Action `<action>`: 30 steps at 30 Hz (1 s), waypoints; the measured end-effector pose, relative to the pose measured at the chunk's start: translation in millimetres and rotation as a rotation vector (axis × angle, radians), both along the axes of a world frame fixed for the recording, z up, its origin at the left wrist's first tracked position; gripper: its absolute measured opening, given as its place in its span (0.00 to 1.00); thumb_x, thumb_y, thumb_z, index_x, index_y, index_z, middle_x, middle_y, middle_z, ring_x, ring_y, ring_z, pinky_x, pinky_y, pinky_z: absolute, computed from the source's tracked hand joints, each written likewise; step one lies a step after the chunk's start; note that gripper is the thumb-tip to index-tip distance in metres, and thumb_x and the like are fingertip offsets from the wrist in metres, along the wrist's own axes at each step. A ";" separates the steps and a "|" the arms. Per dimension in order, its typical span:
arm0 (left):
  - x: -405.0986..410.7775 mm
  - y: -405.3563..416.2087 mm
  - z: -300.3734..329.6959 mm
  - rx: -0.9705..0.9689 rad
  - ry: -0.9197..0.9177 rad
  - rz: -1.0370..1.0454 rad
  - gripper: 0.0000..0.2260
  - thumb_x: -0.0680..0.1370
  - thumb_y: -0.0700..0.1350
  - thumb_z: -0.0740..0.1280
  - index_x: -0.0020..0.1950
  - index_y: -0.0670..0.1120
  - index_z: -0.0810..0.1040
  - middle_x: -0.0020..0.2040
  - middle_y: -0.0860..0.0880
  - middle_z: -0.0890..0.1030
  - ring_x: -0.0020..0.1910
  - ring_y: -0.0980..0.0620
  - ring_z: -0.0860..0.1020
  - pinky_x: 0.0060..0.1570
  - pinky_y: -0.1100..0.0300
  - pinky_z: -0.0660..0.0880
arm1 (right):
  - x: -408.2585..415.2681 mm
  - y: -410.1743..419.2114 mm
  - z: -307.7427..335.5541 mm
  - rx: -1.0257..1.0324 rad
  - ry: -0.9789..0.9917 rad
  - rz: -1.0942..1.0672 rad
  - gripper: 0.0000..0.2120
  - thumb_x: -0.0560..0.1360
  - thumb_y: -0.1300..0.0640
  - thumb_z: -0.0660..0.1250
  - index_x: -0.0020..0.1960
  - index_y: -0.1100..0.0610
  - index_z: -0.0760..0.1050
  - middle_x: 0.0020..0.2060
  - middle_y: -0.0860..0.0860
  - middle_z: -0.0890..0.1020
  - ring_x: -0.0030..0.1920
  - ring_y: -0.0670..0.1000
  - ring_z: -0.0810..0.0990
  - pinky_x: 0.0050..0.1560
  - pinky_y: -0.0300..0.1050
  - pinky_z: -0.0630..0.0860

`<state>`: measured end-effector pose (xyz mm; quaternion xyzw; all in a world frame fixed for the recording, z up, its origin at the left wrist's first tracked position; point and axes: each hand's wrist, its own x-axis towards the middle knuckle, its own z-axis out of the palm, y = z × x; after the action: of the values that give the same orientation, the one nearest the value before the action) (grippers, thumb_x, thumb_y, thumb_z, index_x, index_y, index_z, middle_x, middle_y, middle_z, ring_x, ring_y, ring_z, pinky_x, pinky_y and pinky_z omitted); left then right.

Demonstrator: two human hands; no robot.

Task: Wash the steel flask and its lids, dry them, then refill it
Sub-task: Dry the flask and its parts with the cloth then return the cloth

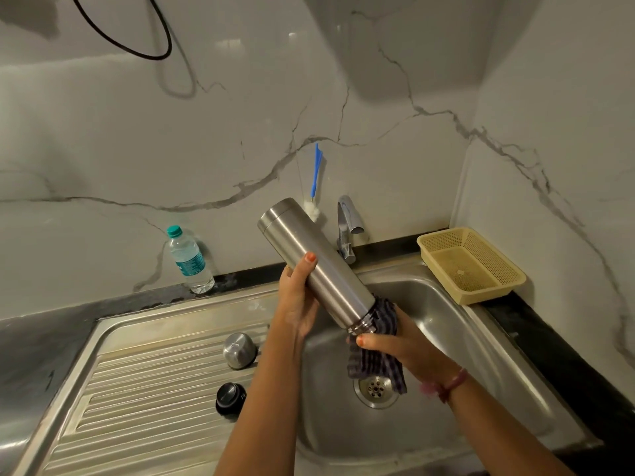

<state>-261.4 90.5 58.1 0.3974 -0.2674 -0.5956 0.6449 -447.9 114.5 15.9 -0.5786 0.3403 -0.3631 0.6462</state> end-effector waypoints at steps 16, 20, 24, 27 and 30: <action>0.0 -3.2 -1.9 -0.048 -0.012 -0.054 0.57 0.51 0.58 0.85 0.74 0.41 0.64 0.65 0.34 0.75 0.61 0.39 0.76 0.66 0.36 0.71 | -1.6 7.4 2.1 -0.026 -0.038 -0.074 0.31 0.66 0.63 0.74 0.65 0.55 0.67 0.55 0.60 0.79 0.53 0.61 0.81 0.50 0.55 0.80; -2.0 -3.6 -0.8 -0.067 0.009 -0.079 0.54 0.54 0.53 0.85 0.74 0.43 0.64 0.68 0.34 0.74 0.60 0.40 0.79 0.61 0.40 0.76 | 3.9 8.5 1.3 -0.107 0.052 -0.154 0.33 0.65 0.67 0.74 0.65 0.51 0.66 0.55 0.57 0.78 0.49 0.56 0.83 0.47 0.50 0.81; -0.1 -0.5 -1.3 -0.082 0.039 -0.146 0.51 0.56 0.54 0.84 0.73 0.42 0.66 0.59 0.41 0.81 0.55 0.45 0.81 0.55 0.46 0.78 | -5.6 13.3 4.3 0.258 -0.190 0.111 0.27 0.66 0.58 0.73 0.63 0.60 0.72 0.54 0.64 0.80 0.54 0.63 0.80 0.51 0.55 0.79; -0.5 1.7 0.0 -0.011 0.018 -0.113 0.57 0.50 0.58 0.85 0.73 0.41 0.65 0.58 0.40 0.80 0.53 0.45 0.81 0.52 0.47 0.80 | 5.1 15.4 -2.5 -0.073 -0.002 -0.103 0.31 0.64 0.59 0.73 0.66 0.57 0.68 0.54 0.58 0.80 0.53 0.55 0.82 0.50 0.46 0.79; 0.1 -0.9 -1.1 0.004 -0.003 -0.050 0.60 0.45 0.58 0.85 0.73 0.42 0.65 0.59 0.39 0.78 0.55 0.44 0.81 0.53 0.47 0.80 | 10.3 11.9 -10.1 -0.365 0.115 -0.252 0.38 0.63 0.66 0.75 0.68 0.55 0.63 0.56 0.52 0.78 0.53 0.48 0.81 0.50 0.40 0.79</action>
<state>-261.3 89.6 57.0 0.3930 -0.2768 -0.6114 0.6285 -437.7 126.3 5.8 -0.6585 0.3749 -0.4630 0.4599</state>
